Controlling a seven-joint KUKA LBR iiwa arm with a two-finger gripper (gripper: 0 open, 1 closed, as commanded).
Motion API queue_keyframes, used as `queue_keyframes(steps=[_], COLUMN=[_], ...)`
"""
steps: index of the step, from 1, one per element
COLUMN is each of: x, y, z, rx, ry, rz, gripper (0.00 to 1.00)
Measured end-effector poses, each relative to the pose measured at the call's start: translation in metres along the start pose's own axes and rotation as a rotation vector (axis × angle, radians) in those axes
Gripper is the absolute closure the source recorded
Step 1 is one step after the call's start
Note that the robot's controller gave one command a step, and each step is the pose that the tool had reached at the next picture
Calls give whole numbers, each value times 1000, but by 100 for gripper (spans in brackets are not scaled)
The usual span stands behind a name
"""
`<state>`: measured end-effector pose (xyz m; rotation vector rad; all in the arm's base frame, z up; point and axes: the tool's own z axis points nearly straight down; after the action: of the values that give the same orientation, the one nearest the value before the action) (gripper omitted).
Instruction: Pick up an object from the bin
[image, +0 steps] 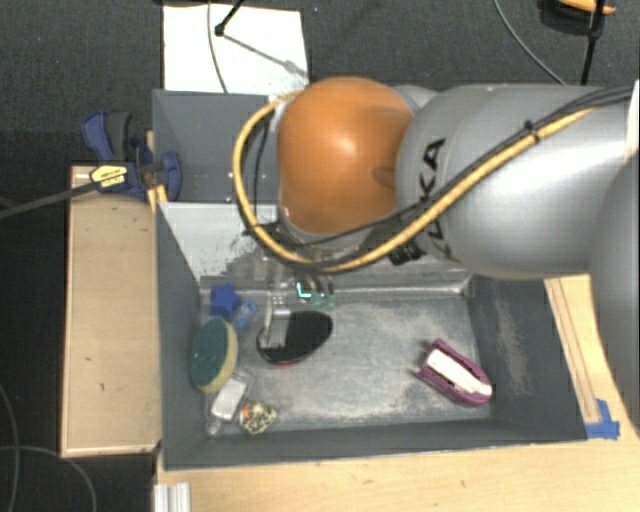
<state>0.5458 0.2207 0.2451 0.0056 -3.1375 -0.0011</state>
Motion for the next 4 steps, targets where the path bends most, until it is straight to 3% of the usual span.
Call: queue_keyframes(steps=[1, 2, 3, 4], x=[-26, -40, -32, -23], y=[-73, -95, -44, -61], z=[178, 143, 144, 175], rx=[2, 0, -4, -1], ry=[0, -11, -9, -7], rz=[-394, -244, -44, 43], gripper=[0, 0, 0, 0])
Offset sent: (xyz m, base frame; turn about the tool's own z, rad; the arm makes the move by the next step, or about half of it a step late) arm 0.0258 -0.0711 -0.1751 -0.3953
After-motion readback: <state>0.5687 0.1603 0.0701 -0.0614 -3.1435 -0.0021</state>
